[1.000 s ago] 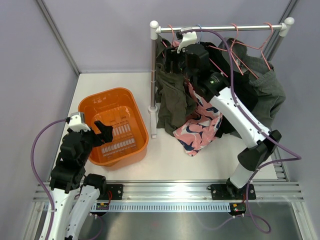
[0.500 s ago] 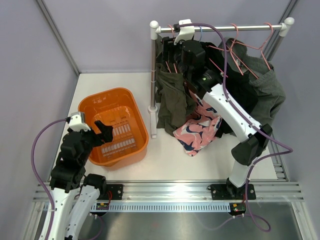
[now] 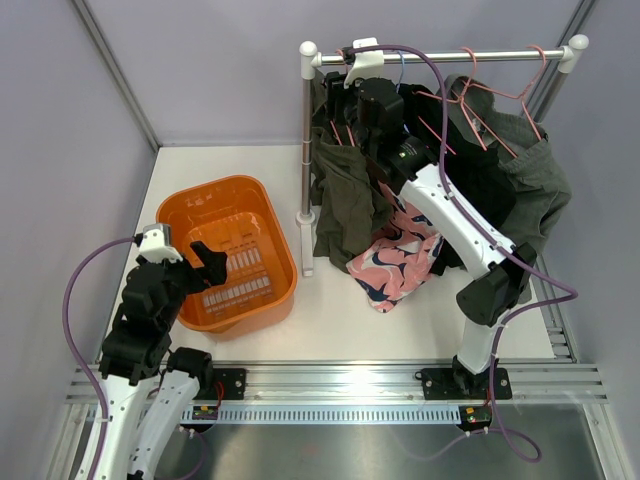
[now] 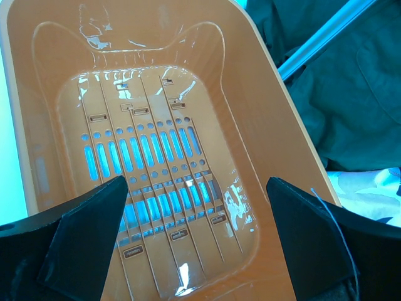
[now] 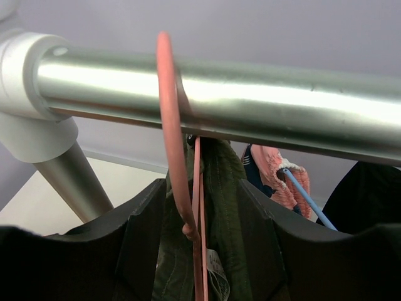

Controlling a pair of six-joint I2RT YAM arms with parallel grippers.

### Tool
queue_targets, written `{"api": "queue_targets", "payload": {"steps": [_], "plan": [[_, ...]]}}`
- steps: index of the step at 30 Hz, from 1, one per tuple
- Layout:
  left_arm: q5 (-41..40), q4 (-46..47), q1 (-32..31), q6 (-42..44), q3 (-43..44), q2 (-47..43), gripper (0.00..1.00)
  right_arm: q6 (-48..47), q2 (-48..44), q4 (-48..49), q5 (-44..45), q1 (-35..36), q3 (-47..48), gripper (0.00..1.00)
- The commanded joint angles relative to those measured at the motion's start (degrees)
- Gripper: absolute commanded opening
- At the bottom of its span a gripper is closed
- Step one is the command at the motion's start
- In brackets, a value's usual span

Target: Remove the shorts from the hanger

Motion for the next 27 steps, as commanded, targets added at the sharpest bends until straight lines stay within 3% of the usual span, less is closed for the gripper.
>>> {"api": "queue_targets", "payload": {"steps": [1, 27], "plan": [[-1.4, 0.6, -0.4, 0.5, 2.2, 0.3, 0.99, 0.0, 0.6, 0.5, 1.9, 0.1, 2.6, 0.56], [-2.9, 0.2, -1.9, 0.3, 2.3, -0.3, 0.99, 1.5, 1.5, 0.5, 2.9, 0.1, 1.1, 0.47]]}}
